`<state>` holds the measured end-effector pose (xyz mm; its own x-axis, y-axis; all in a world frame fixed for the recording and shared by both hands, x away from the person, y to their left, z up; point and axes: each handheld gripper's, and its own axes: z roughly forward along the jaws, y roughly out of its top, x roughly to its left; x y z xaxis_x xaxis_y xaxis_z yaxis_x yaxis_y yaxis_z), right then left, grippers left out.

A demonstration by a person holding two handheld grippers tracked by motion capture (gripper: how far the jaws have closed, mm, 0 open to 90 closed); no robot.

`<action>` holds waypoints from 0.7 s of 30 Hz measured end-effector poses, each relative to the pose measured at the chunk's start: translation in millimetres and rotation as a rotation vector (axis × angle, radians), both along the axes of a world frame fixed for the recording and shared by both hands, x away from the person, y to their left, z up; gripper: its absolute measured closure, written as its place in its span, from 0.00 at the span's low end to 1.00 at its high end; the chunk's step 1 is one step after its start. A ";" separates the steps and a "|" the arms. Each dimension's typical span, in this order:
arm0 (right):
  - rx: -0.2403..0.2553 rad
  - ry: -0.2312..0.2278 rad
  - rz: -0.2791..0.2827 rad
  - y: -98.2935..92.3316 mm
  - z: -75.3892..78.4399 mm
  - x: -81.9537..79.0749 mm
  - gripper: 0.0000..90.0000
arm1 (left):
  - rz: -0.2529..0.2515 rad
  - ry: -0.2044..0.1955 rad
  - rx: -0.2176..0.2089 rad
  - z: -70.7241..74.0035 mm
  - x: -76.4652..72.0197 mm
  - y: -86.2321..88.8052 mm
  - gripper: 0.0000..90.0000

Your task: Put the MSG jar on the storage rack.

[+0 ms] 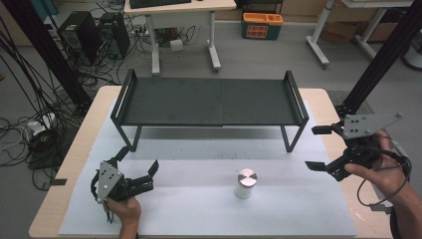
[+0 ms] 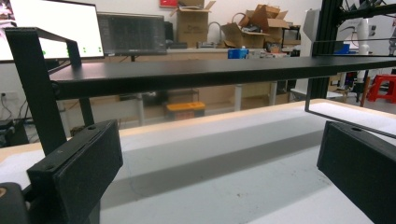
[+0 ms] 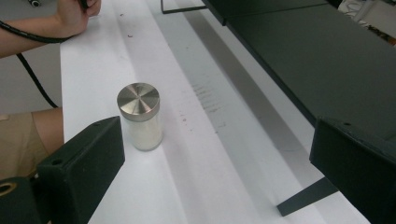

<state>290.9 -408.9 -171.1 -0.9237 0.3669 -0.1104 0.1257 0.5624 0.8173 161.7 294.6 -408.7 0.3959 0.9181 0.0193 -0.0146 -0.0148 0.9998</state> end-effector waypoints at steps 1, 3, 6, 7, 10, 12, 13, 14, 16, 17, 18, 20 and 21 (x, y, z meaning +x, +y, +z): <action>0.002 0.006 0.003 1.3 -2.8 1.0 0.03 | 0.000 0.000 0.002 0.1 0.0 0.0 0.00; 0.003 0.017 0.012 3.9 -7.8 2.8 0.03 | 0.001 0.001 0.001 0.2 0.0 -0.2 0.00; -0.001 0.044 0.025 10.4 -18.4 6.1 0.03 | 0.001 -0.002 -0.001 -0.3 -0.4 -0.1 0.00; -0.001 0.044 0.025 10.4 -18.4 6.1 0.03 | 0.002 -0.002 -0.003 -0.5 -0.5 0.1 0.00; -0.001 0.059 0.032 14.5 -27.1 7.8 0.03 | 0.000 -0.001 -0.005 -0.5 -0.2 0.3 0.00; 0.001 0.070 0.037 16.6 -32.8 9.1 0.03 | -0.001 -0.001 -0.003 -0.4 -0.2 0.3 0.00; 0.004 0.076 0.038 17.7 -35.7 9.7 0.03 | -0.001 -0.002 -0.003 -0.5 -0.3 0.3 0.00; 0.003 0.089 0.043 20.1 -41.3 11.5 0.03 | -0.001 -0.003 -0.003 -0.6 -0.4 0.3 0.00; 0.003 0.099 0.043 22.7 -46.6 12.8 0.03 | -0.001 -0.005 -0.007 -1.0 -0.4 1.0 0.00; 0.003 0.099 0.043 22.7 -46.6 12.8 0.03 | -0.001 -0.005 -0.007 -1.0 -0.4 1.0 0.00; 0.004 0.104 0.046 24.2 -49.9 13.8 0.03 | 0.000 -0.005 -0.008 -1.1 -0.4 0.9 0.00; 0.006 0.109 0.051 26.5 -54.2 14.9 0.03 | -0.001 -0.003 -0.007 -0.9 -0.3 0.7 0.00; 0.006 0.113 0.056 28.5 -57.1 15.9 0.03 | -0.001 -0.004 -0.005 -0.8 -0.3 0.8 0.00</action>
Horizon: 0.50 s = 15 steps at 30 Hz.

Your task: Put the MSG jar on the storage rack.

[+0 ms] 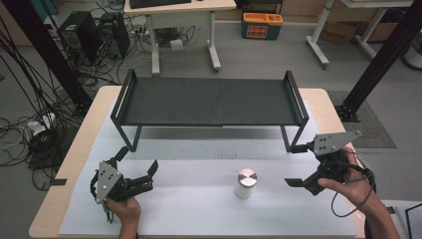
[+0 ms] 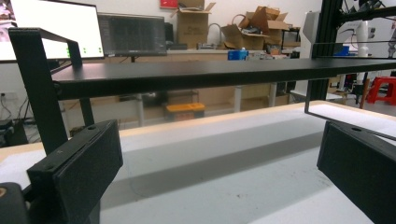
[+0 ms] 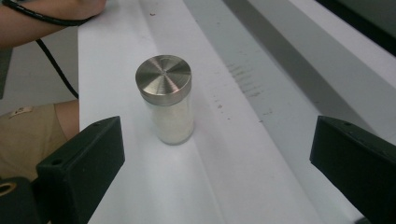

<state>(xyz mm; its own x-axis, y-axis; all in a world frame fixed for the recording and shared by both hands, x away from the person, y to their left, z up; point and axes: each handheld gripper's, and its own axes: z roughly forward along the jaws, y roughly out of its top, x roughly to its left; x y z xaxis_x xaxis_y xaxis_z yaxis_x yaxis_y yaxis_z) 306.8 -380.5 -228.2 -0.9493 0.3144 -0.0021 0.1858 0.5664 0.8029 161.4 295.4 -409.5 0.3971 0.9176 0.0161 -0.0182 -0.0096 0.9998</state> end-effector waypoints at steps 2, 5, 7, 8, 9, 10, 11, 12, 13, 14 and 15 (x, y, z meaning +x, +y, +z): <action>-0.005 0.005 0.007 3.5 -3.4 1.1 0.03 | 0.000 0.001 0.000 0.1 0.1 -0.1 0.00; -0.011 0.014 0.018 9.2 -9.1 3.3 0.03 | -0.001 0.000 -0.001 -0.1 0.1 0.1 0.00; -0.018 0.025 0.021 14.8 -14.8 4.9 0.03 | 0.000 0.001 -0.001 0.0 -0.1 0.0 0.00; -0.018 0.025 0.021 14.8 -14.8 4.9 0.03 | 0.000 0.001 -0.001 0.0 -0.1 0.0 0.00; -0.019 0.029 0.025 17.0 -17.5 5.8 0.03 | 0.000 0.000 -0.002 -0.2 -0.2 0.1 0.00; -0.018 0.035 0.028 18.6 -19.7 6.5 0.03 | 0.000 0.000 -0.002 -0.2 -0.2 0.2 0.00; -0.017 0.037 0.032 19.7 -21.4 7.2 0.03 | 0.000 0.000 -0.003 -0.2 -0.2 0.3 0.00; -0.017 0.041 0.035 21.4 -23.5 7.8 0.03 | 0.000 0.001 -0.002 0.0 -0.1 0.5 0.00; -0.017 0.045 0.040 23.2 -25.3 8.6 0.03 | 0.000 0.001 -0.003 0.0 0.0 0.4 0.00; -0.016 0.048 0.044 24.9 -27.3 9.4 0.03 | -0.001 0.001 -0.003 -0.1 0.0 0.3 0.00; -0.015 0.052 0.051 27.3 -29.8 10.5 0.03 | -0.001 0.000 -0.002 -0.2 0.1 0.4 0.00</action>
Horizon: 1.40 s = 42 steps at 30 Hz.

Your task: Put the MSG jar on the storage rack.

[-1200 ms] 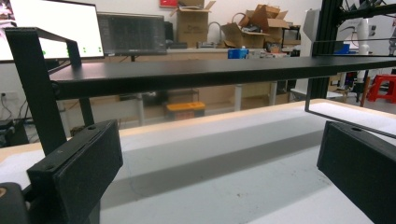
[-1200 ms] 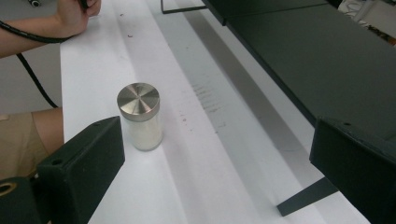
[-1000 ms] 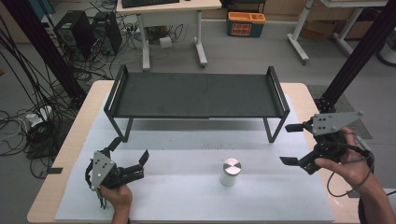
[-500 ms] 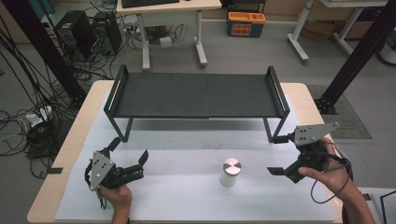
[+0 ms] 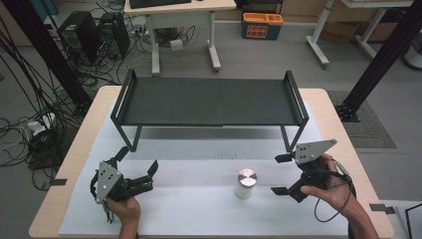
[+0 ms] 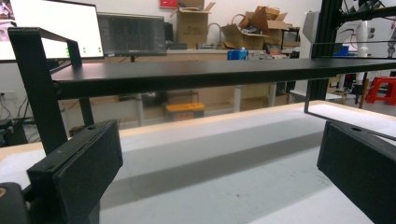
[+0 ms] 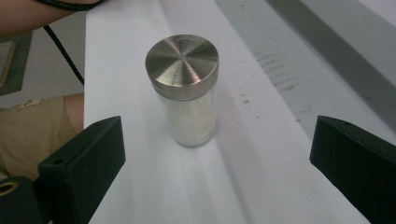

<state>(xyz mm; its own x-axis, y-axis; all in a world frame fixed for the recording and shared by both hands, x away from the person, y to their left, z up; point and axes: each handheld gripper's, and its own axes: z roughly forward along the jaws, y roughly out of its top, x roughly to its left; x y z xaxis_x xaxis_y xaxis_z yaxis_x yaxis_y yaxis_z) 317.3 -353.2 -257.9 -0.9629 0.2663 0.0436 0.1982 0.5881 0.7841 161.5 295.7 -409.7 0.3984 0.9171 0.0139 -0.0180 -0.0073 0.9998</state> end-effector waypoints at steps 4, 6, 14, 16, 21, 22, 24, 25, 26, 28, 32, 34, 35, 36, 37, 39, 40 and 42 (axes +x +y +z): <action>-0.001 0.009 0.017 8.0 -7.0 2.1 0.03 | 0.001 0.000 -0.001 0.0 -0.1 0.0 0.00; -0.001 0.013 0.027 12.1 -10.4 3.7 0.03 | 0.000 0.001 0.000 0.1 -0.1 0.2 0.00; 0.012 0.016 0.055 23.7 -20.6 6.4 0.04 | 0.001 0.001 -0.001 0.0 -0.3 0.2 0.00; 0.014 0.019 0.056 25.3 -22.4 6.5 0.04 | 0.001 0.001 -0.001 0.1 -0.2 0.3 0.00; 0.031 0.026 0.062 29.0 -29.1 7.2 0.04 | -0.001 0.002 -0.001 0.1 -0.1 0.3 0.00; 0.032 0.028 0.064 29.8 -30.1 7.4 0.04 | 0.000 0.002 -0.001 0.2 0.0 0.3 0.00; 0.036 0.029 0.066 31.0 -31.7 7.8 0.04 | -0.001 0.002 -0.001 0.1 0.0 0.4 0.00; 0.037 0.030 0.069 32.2 -32.6 8.2 0.04 | -0.001 0.002 0.000 0.1 0.0 0.3 0.00; 0.037 0.030 0.072 33.2 -33.2 8.6 0.04 | -0.001 0.002 -0.001 0.1 0.1 0.2 0.00; 0.037 0.032 0.078 36.5 -35.0 9.5 0.04 | -0.001 0.001 0.001 0.1 0.1 0.2 0.00; 0.038 0.035 0.085 41.5 -38.2 11.6 0.04 | 0.000 0.001 0.000 0.1 -0.1 0.4 0.00; 0.034 0.035 0.084 42.7 -38.4 11.8 0.04 | -0.001 0.002 0.000 0.1 0.0 0.4 0.00; 0.033 0.035 0.084 43.4 -38.9 11.9 0.05 | -0.001 0.002 0.000 0.2 0.0 0.3 0.00; 0.033 0.035 0.085 43.8 -39.2 12.1 0.05 | -0.001 0.002 0.000 0.1 0.1 0.2 0.00; 0.032 0.032 0.087 44.3 -39.6 12.2 0.05 | -0.001 0.001 0.001 0.1 0.0 0.3 0.00; 0.032 0.034 0.088 45.2 -40.3 12.6 0.05 | -0.001 0.001 0.000 0.0 -0.1 0.4 0.00; 0.034 0.036 0.086 45.7 -40.9 12.7 0.05 | -0.001 0.001 0.000 0.1 0.0 0.5 0.00; 0.037 0.035 0.088 47.0 -42.3 13.5 0.06 | -0.001 0.003 -0.001 0.2 0.0 0.4 0.00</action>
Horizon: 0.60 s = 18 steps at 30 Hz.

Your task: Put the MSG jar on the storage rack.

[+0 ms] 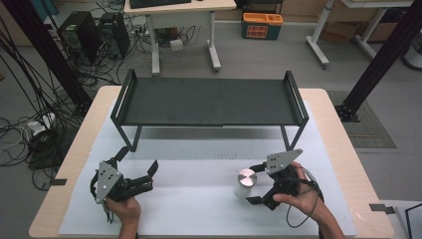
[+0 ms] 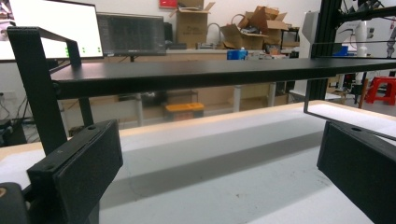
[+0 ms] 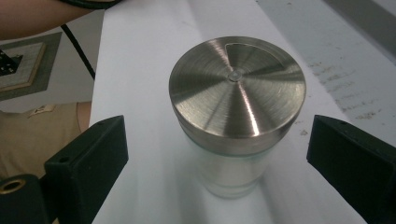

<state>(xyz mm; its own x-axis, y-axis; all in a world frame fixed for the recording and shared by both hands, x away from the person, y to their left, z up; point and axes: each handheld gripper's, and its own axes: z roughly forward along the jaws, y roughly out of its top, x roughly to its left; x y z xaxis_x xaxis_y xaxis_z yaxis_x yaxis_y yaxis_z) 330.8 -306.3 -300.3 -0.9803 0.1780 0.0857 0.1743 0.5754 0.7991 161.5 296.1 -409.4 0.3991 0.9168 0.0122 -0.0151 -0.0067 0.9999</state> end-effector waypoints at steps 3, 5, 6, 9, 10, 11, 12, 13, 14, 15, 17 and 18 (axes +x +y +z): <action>0.001 -0.002 0.001 1.7 -1.2 0.7 0.07 | -0.001 -0.001 0.001 -0.1 -0.1 0.1 0.00; 0.000 0.000 0.000 2.8 -1.6 1.0 0.07 | 0.000 -0.002 0.000 -0.2 -0.1 0.1 0.00; 0.000 0.000 0.000 2.8 -1.6 1.0 0.07 | 0.000 -0.002 0.000 -0.3 -0.1 0.2 0.00; -0.002 0.001 -0.001 3.3 -2.1 1.7 0.10 | 0.000 -0.003 -0.001 -0.5 -0.2 0.2 0.00; -0.002 -0.004 -0.003 3.0 -2.5 1.6 0.13 | -0.001 -0.004 -0.001 -0.5 -0.2 0.3 0.00; -0.002 -0.004 -0.003 3.0 -2.5 1.6 0.13 | -0.001 -0.004 -0.001 -0.5 -0.2 0.3 0.00; -0.004 -0.010 -0.002 3.0 -2.4 1.5 0.15 | -0.001 -0.004 -0.001 -0.6 -0.2 0.2 0.00; -0.004 -0.014 -0.005 2.9 -2.4 0.8 0.17 | 0.000 -0.005 -0.002 -0.7 -0.3 0.1 0.00; -0.003 -0.018 -0.009 2.9 -2.6 0.0 0.18 | -0.001 -0.006 0.000 -0.8 -0.3 0.3 0.00; -0.003 -0.025 -0.009 3.0 -2.7 -0.5 0.21 | 0.000 -0.007 -0.002 -0.9 -0.6 0.2 0.00; -0.011 -0.041 -0.002 4.6 -2.3 -1.6 0.25 | -0.001 -0.008 -0.002 -1.0 -0.5 0.2 0.00; -0.012 -0.045 -0.001 5.1 -2.5 -1.8 0.27 | 0.000 -0.007 -0.002 -0.9 -0.5 0.0 0.00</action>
<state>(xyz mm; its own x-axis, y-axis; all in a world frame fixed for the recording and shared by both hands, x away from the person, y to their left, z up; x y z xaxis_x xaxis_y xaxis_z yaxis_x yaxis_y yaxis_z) 328.9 -301.1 -302.8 -0.9829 0.1798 0.0390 0.1387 0.5846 0.7994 161.0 296.2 -410.3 0.3989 0.9169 0.0132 -0.0219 -0.0049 0.9997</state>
